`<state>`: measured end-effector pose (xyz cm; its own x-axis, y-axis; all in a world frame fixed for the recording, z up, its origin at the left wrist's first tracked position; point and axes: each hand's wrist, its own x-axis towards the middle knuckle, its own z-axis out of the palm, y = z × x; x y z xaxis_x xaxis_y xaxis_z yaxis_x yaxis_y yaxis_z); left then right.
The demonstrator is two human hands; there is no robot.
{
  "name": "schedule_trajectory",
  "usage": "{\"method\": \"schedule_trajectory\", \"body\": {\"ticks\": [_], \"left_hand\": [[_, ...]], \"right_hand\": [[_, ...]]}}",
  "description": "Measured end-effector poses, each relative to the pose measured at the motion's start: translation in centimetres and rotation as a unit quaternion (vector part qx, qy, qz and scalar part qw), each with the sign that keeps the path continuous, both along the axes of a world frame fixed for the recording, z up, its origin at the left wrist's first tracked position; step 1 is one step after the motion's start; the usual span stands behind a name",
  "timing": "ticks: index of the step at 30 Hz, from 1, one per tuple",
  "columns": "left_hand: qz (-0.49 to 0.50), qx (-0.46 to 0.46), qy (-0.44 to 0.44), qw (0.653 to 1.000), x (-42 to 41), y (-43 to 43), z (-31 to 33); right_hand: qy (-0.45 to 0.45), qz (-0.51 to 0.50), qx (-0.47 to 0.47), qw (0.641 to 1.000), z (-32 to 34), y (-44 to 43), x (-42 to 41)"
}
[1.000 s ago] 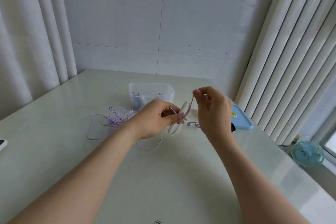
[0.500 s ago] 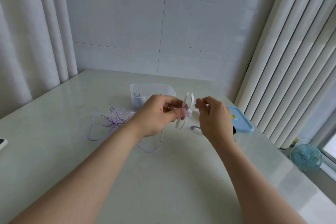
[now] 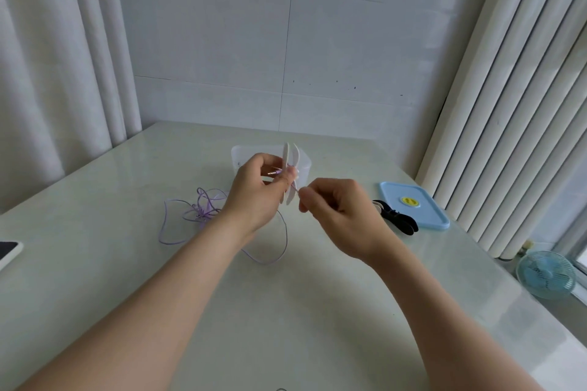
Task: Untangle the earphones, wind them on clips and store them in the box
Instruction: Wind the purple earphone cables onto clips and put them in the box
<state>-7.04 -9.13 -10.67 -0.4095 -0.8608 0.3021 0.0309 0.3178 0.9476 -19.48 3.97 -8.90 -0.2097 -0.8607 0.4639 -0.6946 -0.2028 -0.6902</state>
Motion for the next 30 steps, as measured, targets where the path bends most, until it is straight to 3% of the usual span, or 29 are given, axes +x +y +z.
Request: {"method": "schedule_trajectory", "body": {"ticks": [4, 7, 12, 17, 22, 27, 30], "left_hand": [[-0.113, 0.02, -0.034, 0.993, 0.3, 0.4, 0.1], [-0.177, -0.012, -0.068, 0.982, 0.4, 0.9, 0.3], [-0.254, -0.039, -0.13, 0.958, 0.4, 1.9, 0.3], [-0.275, -0.026, -0.055, 0.96, 0.4, 1.8, 0.8], [-0.158, 0.024, 0.039, 0.986, 0.3, 1.5, 1.2], [-0.067, 0.054, 0.069, 0.994, 0.3, 0.9, 0.8], [-0.012, 0.019, 0.045, 0.999, 0.2, 0.4, 0.4]], "right_hand": [[-0.154, -0.037, -0.069, 0.985, 0.7, -0.1, -0.5], [-0.199, -0.088, -0.105, 0.97, 1.0, -0.2, -1.5], [-0.093, -0.216, -0.132, 0.963, 0.5, -0.7, -2.9], [-0.081, -0.292, -0.033, 0.952, -0.2, -0.6, -4.1], [0.001, -0.253, 0.058, 0.966, -0.6, -0.5, -3.5], [0.056, -0.104, 0.092, 0.989, -0.6, -0.4, -1.1], [0.037, -0.016, 0.075, 0.996, -0.3, 0.0, 0.5]]}}
